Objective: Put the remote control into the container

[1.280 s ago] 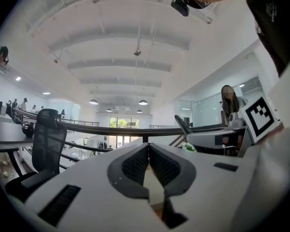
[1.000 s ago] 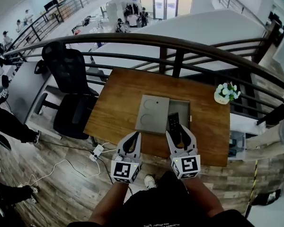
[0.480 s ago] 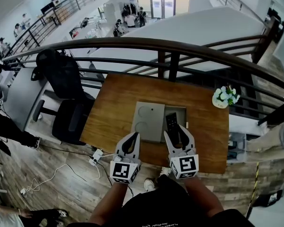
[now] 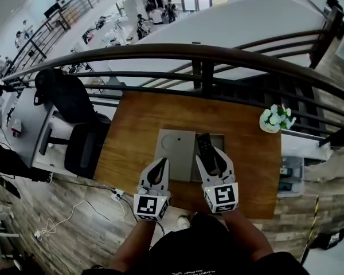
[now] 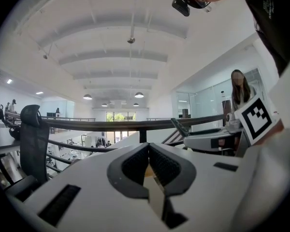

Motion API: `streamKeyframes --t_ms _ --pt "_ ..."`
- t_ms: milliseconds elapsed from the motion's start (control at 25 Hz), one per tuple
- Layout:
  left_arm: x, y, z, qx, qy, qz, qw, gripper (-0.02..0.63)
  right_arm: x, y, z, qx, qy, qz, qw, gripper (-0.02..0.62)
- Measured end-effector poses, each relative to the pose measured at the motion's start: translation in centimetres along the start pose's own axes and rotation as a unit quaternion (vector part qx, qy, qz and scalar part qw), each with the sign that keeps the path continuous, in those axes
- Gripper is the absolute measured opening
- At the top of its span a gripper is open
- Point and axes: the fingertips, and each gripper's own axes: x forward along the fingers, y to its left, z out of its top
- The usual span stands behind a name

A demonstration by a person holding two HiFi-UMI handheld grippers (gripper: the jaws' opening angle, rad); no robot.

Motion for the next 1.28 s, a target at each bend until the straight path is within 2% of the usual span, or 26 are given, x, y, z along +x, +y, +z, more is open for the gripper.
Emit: streamKeyframes --t_ms 160,320,440,680,960,1280 --pt "2.4 0.3 -0.3 -0.001 0.009 0.003 1.0 0.008 1.7 -1.6 -0.4 0.01 0.004 0.001 1.0 0.216" --pt "4.6 0.4 -0.2 0.022 0.014 0.007 0.9996 0.008 2.7 -3.1 -0.7 0.018 0.005 -0.002 1.0 0.216" --pt "6.0 0.7 -0.4 0.021 0.018 0.003 0.9996 0.008 3.4 -3.8 -1.0 0.017 0.01 -0.005 1.0 0.216" --pt "8.4 0.8 -1.1 0.004 0.02 -0.032 0.9993 0.008 4.4 -4.6 -1.4 0.009 0.019 -0.022 1.0 0.216" --pt "10.2 1.4 -1.4 -0.002 0.019 -0.071 0.9973 0.008 4.9 -5.1 -2.0 0.007 0.035 -0.066 0.997 0.216" --pt "11.4 1.8 -3.6 -0.017 0.034 -0.106 0.9936 0.008 5.7 -5.1 -4.5 0.01 0.075 -0.099 0.992 0.216"
